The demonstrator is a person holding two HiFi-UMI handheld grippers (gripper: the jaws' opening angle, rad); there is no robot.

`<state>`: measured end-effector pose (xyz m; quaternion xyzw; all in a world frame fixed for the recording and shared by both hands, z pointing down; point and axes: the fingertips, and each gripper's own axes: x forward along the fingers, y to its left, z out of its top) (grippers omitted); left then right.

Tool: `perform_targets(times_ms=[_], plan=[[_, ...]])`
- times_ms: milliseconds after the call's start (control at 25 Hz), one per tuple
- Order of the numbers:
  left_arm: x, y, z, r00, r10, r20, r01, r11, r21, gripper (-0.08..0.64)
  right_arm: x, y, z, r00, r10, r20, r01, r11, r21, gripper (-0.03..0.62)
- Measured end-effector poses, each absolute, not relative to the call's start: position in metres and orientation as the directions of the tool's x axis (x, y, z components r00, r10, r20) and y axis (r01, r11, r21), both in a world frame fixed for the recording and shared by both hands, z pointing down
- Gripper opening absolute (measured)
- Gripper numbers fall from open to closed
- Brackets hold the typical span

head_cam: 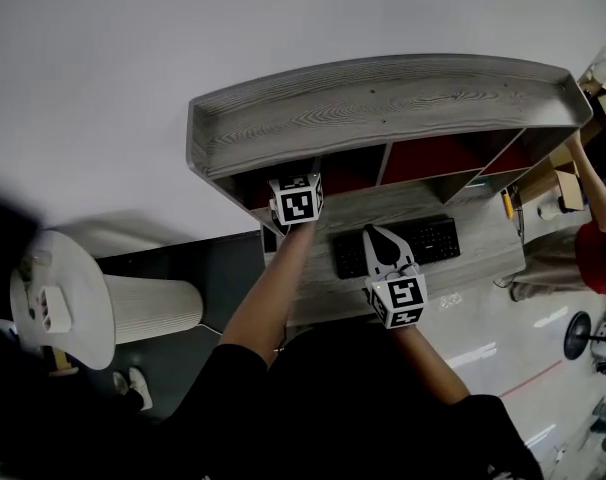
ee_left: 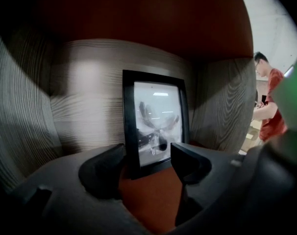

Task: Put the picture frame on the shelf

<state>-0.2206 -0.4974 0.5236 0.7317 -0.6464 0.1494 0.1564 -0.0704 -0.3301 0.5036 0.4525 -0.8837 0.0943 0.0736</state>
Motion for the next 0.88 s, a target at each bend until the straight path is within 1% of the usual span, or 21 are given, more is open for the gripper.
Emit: perform_targets(times_ms=[200,560,880], plan=[[-0.217,-0.495,0.519,0.16,-0.91,0.384,-0.987,-0.146,0.066,0.308,-0.067,-0.335,0.508,-0.557,-0.797,0.231,-0.829,0.55,-0.099,0.014],[-0.237,-0.473,0.512,0.148,-0.927,0.345,-0.984,-0.103,0.146,0.308,-0.068,-0.336,0.502,-0.547,-0.805,0.231,-0.837,0.537,-0.107,0.014],[-0.237,-0.41,0.492,0.236,-0.94,0.248,-0.958,-0.183,0.221,0.307,-0.065,-0.333,0.489,-0.526,-0.826,0.204,-0.85,0.517,-0.096,0.014]])
